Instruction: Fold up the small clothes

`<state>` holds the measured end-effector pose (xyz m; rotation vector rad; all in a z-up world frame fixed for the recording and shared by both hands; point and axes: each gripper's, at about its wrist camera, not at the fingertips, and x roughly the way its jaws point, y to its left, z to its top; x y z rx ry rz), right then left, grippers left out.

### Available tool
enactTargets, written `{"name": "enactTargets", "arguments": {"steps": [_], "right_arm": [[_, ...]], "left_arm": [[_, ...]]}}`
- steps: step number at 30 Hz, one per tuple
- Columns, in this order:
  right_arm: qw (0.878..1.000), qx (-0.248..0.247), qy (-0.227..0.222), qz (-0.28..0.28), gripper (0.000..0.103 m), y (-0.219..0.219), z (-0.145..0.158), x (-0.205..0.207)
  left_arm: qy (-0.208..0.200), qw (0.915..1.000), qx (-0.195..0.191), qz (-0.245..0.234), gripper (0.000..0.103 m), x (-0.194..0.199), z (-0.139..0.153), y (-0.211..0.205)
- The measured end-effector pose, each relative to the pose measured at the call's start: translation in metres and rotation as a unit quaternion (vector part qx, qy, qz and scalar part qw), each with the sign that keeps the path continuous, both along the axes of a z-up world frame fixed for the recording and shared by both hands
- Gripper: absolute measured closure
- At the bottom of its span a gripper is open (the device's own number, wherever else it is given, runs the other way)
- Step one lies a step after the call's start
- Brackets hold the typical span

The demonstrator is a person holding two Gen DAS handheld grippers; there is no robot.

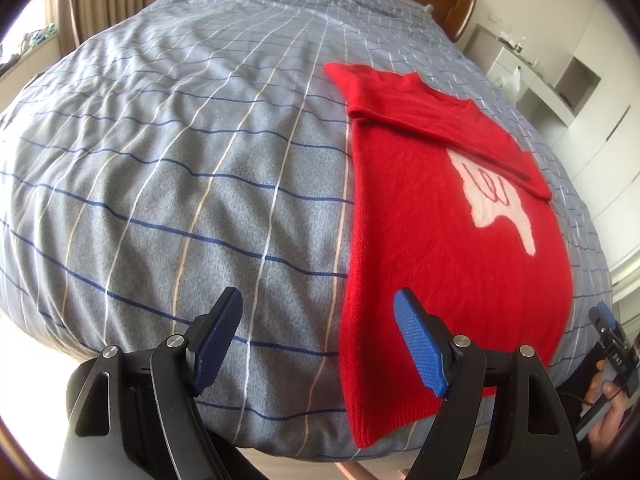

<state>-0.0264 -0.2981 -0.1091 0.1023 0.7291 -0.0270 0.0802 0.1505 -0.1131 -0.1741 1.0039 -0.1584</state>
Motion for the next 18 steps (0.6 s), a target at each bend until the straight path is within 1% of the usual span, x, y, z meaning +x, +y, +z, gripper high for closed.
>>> {"name": "enactTargets", "arguments": {"steps": [18], "right_arm": [[1.000, 0.003, -0.001, 0.001, 0.007, 0.0013, -0.0013, 0.0003]], "left_arm": [[0.007, 0.9999, 0.007, -0.007, 0.023, -0.0074, -0.0004, -0.0039]]}}
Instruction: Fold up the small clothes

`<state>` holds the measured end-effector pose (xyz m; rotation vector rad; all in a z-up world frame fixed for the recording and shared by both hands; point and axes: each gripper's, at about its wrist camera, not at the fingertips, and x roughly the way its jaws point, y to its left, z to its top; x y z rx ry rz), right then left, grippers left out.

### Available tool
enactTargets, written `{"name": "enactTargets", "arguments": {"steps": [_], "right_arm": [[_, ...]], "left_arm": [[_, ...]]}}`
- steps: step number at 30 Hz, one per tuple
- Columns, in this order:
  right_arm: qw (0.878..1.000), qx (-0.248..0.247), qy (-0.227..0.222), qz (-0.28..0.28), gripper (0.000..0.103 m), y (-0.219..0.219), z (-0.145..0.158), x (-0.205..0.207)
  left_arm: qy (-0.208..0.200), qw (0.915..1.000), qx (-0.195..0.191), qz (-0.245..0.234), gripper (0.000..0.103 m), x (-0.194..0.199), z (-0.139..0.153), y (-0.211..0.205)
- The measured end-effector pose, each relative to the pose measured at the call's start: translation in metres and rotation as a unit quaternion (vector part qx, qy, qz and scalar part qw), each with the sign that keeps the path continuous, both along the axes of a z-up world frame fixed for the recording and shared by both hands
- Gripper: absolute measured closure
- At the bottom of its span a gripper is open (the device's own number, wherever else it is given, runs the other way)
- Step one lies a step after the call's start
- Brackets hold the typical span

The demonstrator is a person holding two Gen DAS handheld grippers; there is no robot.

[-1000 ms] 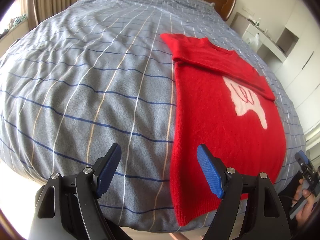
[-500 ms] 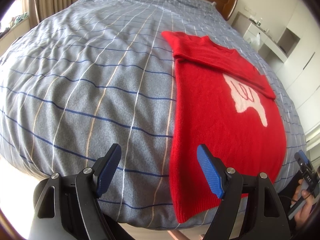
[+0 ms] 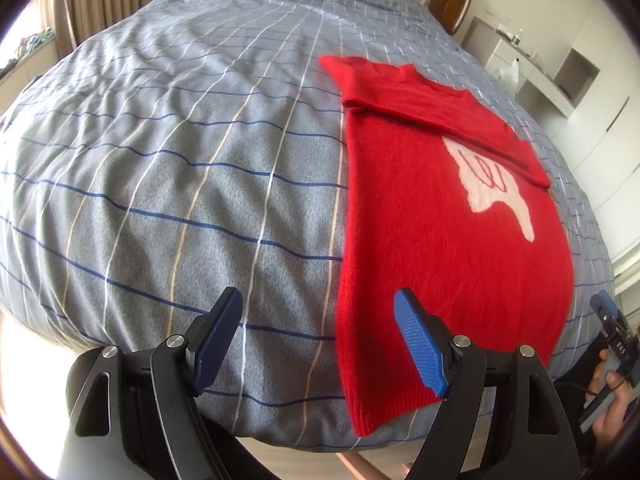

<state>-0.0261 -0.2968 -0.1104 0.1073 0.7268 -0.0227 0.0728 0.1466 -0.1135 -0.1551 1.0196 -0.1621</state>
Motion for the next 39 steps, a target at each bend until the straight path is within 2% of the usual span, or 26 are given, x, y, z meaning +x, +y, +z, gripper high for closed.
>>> {"name": "enactTargets", "arguments": {"steps": [5, 10, 13, 17, 20, 22, 25, 26, 28, 29, 30, 31, 32, 33, 36, 39], "right_arm": [[1.000, 0.001, 0.002, 0.003, 0.007, 0.002, 0.001, 0.001], [0.999, 0.005, 0.013, 0.030, 0.007, -0.009, 0.012, -0.003], [0.996, 0.026, 0.057, 0.062, 0.007, -0.024, 0.015, -0.006], [0.982, 0.089, 0.125, 0.112, 0.008, -0.019, 0.005, -0.015], [0.966, 0.146, 0.161, 0.143, 0.010, 0.002, -0.010, -0.018], [0.957, 0.172, 0.182, 0.148, 0.018, 0.015, -0.024, -0.012], [0.952, 0.174, 0.212, 0.136, 0.031, 0.028, -0.045, -0.001], [0.951, 0.175, 0.219, 0.132, 0.032, 0.031, -0.051, 0.002], [0.948, 0.179, 0.228, 0.132, 0.043, 0.037, -0.059, 0.009], [0.946, 0.183, 0.233, 0.135, 0.046, 0.040, -0.063, 0.011], [0.943, 0.185, 0.238, 0.139, 0.056, 0.044, -0.066, 0.013], [0.941, 0.183, 0.244, 0.145, 0.072, 0.048, -0.069, 0.014], [0.940, 0.175, 0.251, 0.150, 0.084, 0.051, -0.073, 0.015], [0.942, 0.159, 0.259, 0.146, 0.099, 0.052, -0.076, 0.017], [0.944, 0.152, 0.263, 0.125, 0.100, 0.042, -0.075, 0.011], [0.953, 0.123, 0.251, 0.113, 0.100, 0.031, -0.054, -0.002]], "left_arm": [[0.005, 1.0000, -0.002, 0.002, 0.023, -0.003, -0.001, 0.002], [0.050, 0.9985, 0.016, -0.012, 0.023, -0.013, -0.010, -0.002], [0.069, 0.9973, 0.020, -0.018, 0.023, -0.028, -0.017, -0.003], [0.105, 0.9942, -0.016, -0.016, 0.023, -0.040, -0.033, -0.005], [0.118, 0.9926, -0.005, -0.030, 0.024, -0.040, -0.043, -0.017], [0.130, 0.9906, 0.008, -0.041, 0.025, -0.037, -0.050, -0.025], [0.145, 0.9883, 0.020, -0.044, 0.027, -0.033, -0.056, -0.032], [0.146, 0.9882, 0.021, -0.043, 0.030, -0.033, -0.056, -0.034], [0.144, 0.9884, 0.017, -0.045, 0.036, -0.033, -0.056, -0.038], [0.144, 0.9885, 0.012, -0.047, 0.043, -0.033, -0.056, -0.040], [0.144, 0.9882, 0.005, -0.051, 0.050, -0.034, -0.056, -0.042], [0.147, 0.9874, -0.006, -0.058, 0.066, -0.034, -0.058, -0.045], [0.152, 0.9861, -0.019, -0.065, 0.087, -0.035, -0.060, -0.050], [0.155, 0.9853, -0.028, -0.068, 0.098, -0.035, -0.062, -0.052], [0.140, 0.9877, -0.037, -0.059, 0.100, -0.040, -0.057, -0.049], [0.126, 0.9894, -0.051, -0.051, 0.101, -0.051, -0.045, -0.035]]}}
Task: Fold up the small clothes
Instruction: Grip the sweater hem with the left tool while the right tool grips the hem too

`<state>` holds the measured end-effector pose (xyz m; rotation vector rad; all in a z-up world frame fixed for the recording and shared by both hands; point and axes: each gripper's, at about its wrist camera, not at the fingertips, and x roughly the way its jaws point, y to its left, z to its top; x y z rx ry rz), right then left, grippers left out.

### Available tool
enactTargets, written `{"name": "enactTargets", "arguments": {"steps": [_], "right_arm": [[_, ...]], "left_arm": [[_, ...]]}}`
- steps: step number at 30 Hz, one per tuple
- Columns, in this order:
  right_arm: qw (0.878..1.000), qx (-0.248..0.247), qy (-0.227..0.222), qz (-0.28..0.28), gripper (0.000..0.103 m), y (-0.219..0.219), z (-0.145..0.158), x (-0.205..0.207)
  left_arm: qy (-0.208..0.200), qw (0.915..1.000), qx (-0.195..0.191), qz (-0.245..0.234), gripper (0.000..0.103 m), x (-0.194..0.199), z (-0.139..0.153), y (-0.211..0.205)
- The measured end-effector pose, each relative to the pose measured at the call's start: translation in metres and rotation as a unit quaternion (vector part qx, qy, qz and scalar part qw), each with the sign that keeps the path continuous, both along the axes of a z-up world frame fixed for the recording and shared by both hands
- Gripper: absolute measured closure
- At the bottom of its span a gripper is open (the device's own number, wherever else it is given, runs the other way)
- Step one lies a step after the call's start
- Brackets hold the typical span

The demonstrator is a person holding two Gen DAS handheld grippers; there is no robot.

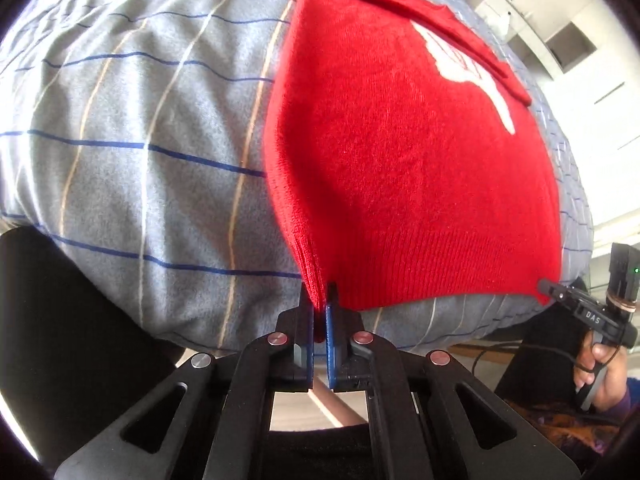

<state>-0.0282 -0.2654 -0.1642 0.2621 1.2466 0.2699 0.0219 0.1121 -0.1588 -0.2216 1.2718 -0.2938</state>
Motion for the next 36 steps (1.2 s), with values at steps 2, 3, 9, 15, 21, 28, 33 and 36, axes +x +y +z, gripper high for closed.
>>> {"name": "enactTargets", "arguments": {"steps": [2, 3, 9, 15, 21, 28, 33, 36], "right_arm": [[1.000, -0.007, -0.007, -0.001, 0.101, -0.005, 0.016, -0.011], [1.000, -0.012, -0.013, 0.002, 0.101, -0.005, 0.023, -0.017], [0.997, 0.047, -0.035, -0.040, 0.100, -0.015, 0.043, -0.006], [0.978, 0.149, -0.120, -0.089, 0.100, -0.048, 0.096, 0.037], [0.969, 0.146, -0.178, -0.094, 0.100, -0.064, 0.123, 0.139], [0.973, 0.150, -0.140, -0.108, 0.100, -0.072, 0.092, 0.281], [0.972, 0.156, -0.099, -0.148, 0.100, -0.082, 0.053, 0.346], [0.967, 0.176, -0.082, -0.165, 0.097, -0.087, 0.034, 0.367]], "left_arm": [[-0.003, 1.0000, -0.005, 0.001, 0.101, -0.008, 0.003, 0.004], [0.000, 1.0000, -0.008, -0.001, 0.102, -0.012, 0.002, 0.004], [-0.019, 0.9966, -0.076, 0.025, 0.102, 0.009, 0.029, 0.017], [-0.127, 0.9816, -0.142, 0.015, 0.102, 0.066, 0.104, 0.016], [-0.178, 0.9757, -0.127, 0.014, 0.101, 0.178, 0.122, -0.003], [-0.157, 0.9823, -0.083, 0.059, 0.101, 0.296, 0.093, -0.019], [-0.124, 0.9866, -0.066, 0.083, 0.101, 0.350, 0.067, -0.026], [-0.106, 0.9879, -0.055, 0.100, 0.096, 0.370, 0.056, -0.026]]}}
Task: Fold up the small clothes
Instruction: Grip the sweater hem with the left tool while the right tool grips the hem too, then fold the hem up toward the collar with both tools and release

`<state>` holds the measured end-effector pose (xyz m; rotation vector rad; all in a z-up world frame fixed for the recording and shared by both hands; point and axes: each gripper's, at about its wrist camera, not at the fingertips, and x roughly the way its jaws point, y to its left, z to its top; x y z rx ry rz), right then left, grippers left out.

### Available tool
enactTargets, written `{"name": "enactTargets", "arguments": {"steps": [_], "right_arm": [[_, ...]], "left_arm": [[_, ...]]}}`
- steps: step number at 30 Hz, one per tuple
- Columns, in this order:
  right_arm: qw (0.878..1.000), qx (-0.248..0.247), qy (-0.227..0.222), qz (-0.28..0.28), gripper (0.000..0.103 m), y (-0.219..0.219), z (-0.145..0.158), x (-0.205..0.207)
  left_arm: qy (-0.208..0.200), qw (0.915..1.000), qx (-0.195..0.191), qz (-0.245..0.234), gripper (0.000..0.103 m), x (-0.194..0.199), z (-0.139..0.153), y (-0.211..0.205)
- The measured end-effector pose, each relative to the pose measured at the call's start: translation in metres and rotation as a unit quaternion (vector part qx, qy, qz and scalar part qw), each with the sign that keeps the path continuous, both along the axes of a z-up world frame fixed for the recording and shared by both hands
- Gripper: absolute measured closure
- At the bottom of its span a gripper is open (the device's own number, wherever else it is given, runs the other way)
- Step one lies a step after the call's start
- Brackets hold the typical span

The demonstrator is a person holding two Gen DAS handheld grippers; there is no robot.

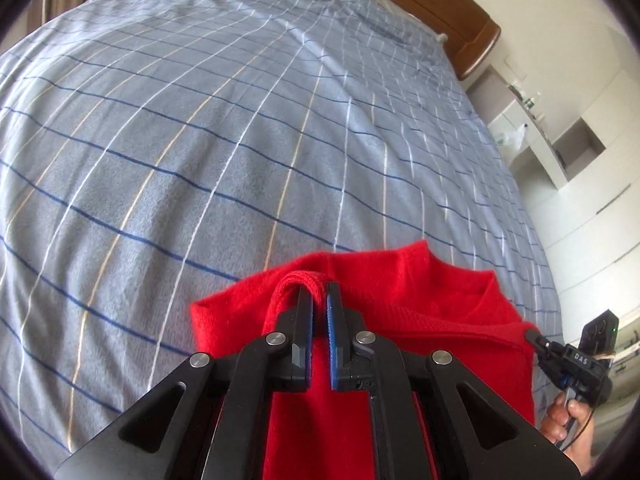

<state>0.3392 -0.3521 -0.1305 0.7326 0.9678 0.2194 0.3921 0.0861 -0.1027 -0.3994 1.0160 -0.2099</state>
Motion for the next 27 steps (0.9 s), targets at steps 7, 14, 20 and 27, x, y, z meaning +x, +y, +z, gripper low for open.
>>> {"name": "enactTargets", "arguments": {"steps": [7, 14, 20, 27], "right_arm": [[0.998, 0.024, -0.038, -0.035, 0.069, -0.007, 0.002, 0.003], [0.990, -0.100, -0.097, -0.005, 0.052, 0.006, 0.050, -0.045], [0.959, -0.235, -0.158, 0.031, 0.033, 0.039, 0.066, -0.160], [0.937, -0.312, -0.158, 0.020, 0.031, 0.059, 0.031, -0.265]], "left_arm": [[-0.038, 0.9983, 0.024, 0.037, 0.030, 0.004, 0.021, 0.009], [-0.077, 0.9927, 0.092, 0.006, 0.016, -0.050, 0.041, 0.005], [-0.095, 0.9855, 0.138, -0.029, 0.011, -0.150, 0.030, 0.006], [-0.072, 0.9899, 0.122, 0.013, 0.011, -0.234, -0.006, 0.016]]}}
